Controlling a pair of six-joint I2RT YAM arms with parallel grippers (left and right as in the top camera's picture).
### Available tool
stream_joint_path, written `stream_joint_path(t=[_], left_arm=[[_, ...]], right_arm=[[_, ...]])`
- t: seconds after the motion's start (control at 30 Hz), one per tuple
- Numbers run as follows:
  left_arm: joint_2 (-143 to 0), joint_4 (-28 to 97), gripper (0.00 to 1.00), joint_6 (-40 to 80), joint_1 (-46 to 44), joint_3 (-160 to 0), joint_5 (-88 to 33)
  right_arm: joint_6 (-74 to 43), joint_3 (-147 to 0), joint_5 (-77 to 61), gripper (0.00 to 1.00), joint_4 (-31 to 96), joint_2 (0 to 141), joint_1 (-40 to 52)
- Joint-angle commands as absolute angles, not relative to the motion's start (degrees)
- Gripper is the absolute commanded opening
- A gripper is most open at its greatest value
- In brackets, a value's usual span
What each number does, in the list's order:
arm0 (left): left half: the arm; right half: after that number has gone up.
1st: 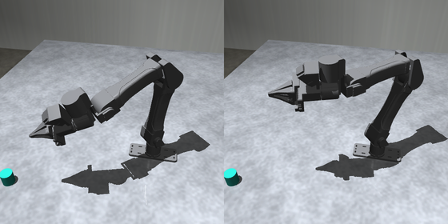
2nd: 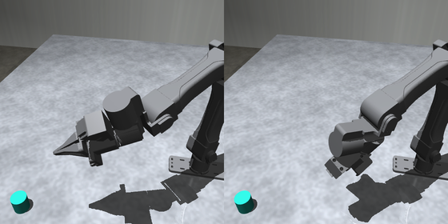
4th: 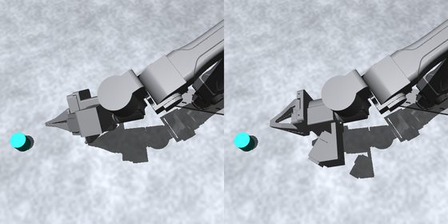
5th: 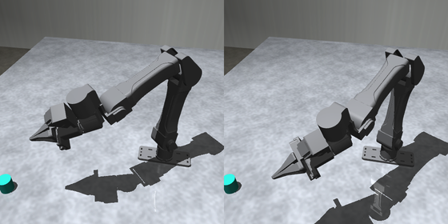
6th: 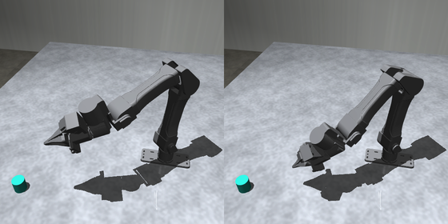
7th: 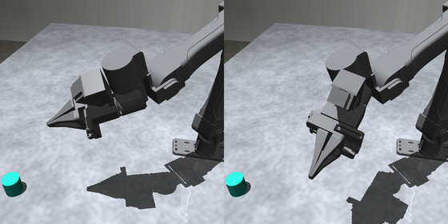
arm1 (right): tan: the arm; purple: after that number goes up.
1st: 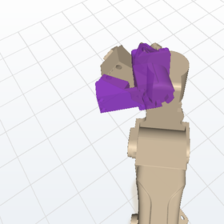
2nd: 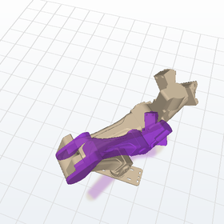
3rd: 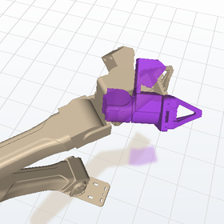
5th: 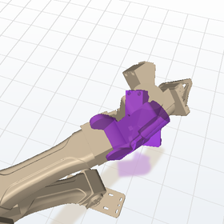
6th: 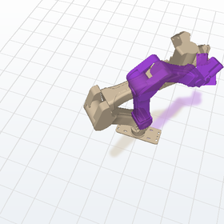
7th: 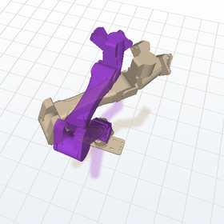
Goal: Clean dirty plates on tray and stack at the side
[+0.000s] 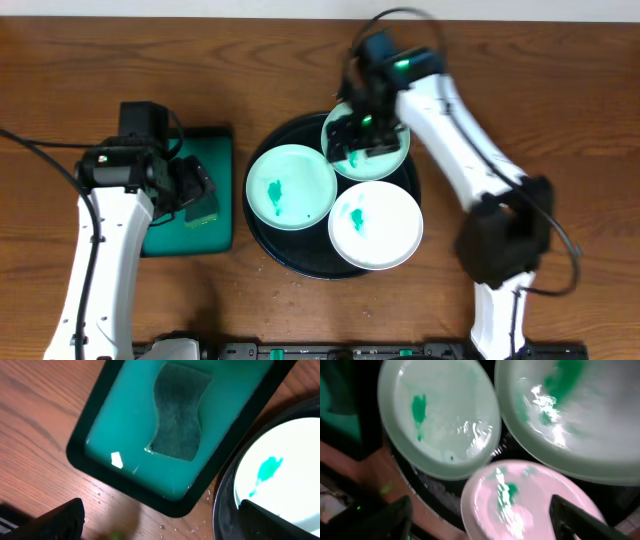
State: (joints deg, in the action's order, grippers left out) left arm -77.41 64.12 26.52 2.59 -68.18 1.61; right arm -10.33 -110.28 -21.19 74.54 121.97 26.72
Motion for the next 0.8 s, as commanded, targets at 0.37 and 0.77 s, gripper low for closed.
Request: stream_joint_path(t=[0.37,0.77], left_arm=[[-77.1,65.5,0.98,25.3,3.2,-68.8,-0.3],[-77.0,65.8,0.98,25.3,3.2,-68.8,-0.3]], right_arm=[[-29.8,-109.7,-15.7,0.54,73.5,126.7,31.2],[-25.4,-97.7,-17.7,0.52,64.3,126.7,31.6]])
